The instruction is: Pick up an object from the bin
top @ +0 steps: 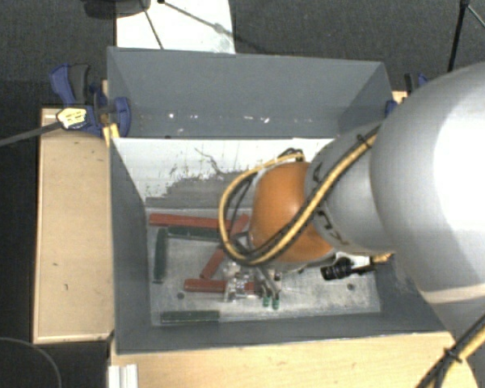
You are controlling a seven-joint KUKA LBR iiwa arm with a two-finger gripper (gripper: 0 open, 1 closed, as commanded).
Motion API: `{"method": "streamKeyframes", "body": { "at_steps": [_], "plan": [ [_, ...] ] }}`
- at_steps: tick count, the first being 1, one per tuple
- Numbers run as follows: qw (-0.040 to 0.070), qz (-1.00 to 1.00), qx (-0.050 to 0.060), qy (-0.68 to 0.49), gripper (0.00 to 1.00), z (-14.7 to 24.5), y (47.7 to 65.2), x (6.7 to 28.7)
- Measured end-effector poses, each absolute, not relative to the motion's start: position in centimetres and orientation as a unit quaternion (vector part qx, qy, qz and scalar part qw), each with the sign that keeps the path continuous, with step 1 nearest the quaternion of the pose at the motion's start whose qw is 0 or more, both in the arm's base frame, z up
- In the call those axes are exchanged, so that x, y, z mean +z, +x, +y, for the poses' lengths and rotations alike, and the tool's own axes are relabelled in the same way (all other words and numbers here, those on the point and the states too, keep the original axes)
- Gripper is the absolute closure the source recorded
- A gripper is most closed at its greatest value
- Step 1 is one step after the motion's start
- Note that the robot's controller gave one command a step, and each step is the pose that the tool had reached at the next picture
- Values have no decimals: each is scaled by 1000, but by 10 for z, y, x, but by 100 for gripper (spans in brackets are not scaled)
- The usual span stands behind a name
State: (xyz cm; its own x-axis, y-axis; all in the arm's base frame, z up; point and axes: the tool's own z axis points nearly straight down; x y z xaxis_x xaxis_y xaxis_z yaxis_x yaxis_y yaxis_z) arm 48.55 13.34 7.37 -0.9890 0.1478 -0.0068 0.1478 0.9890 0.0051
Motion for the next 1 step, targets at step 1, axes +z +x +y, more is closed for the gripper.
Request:
{"method": "streamKeyframes", "body": {
  "at_steps": [1],
  "plan": [
    [4,997,2,74,100,133,485,74]
  ]
}}
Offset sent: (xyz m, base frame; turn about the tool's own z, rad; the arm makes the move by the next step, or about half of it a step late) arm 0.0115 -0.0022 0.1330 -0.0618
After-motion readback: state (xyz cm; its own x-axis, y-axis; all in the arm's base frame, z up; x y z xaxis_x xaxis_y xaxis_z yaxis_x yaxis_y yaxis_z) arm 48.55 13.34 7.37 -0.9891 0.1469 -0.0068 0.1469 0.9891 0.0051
